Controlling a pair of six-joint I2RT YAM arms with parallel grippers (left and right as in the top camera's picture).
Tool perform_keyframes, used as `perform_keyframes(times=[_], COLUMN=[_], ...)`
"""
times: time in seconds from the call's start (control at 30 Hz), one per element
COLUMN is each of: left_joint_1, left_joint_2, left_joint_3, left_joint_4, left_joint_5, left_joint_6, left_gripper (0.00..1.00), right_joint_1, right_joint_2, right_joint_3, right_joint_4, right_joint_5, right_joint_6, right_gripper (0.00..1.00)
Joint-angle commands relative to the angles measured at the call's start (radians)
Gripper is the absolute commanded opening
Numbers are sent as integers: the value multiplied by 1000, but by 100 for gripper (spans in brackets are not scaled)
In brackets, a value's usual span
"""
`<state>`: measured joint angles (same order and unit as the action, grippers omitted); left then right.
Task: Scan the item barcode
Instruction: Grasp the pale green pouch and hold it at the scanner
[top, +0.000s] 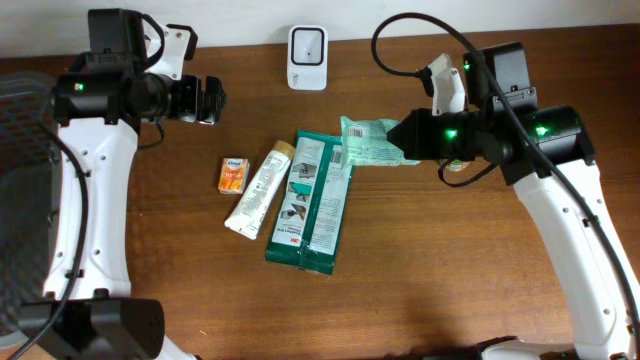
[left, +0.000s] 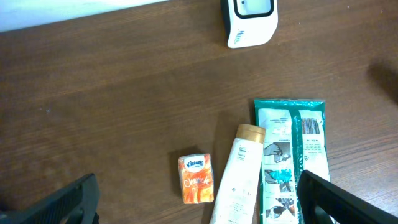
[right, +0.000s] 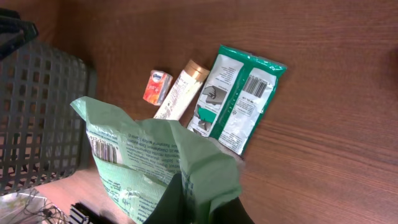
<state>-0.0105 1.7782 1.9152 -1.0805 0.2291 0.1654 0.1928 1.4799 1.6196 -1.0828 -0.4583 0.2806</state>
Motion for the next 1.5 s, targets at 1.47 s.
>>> perform_keyframes(times=[1.47], left_joint_1=[3], left_joint_2=[-8], left_joint_3=[9], left_joint_4=[1], left_joint_5=[11], left_joint_6=[16], left_gripper=[99], right_joint_1=[257], right_joint_2=[1075], right_joint_3=[673], right_joint_4=[1186], right_joint_5=[974], right_joint_6=[-1126], right_gripper=[4])
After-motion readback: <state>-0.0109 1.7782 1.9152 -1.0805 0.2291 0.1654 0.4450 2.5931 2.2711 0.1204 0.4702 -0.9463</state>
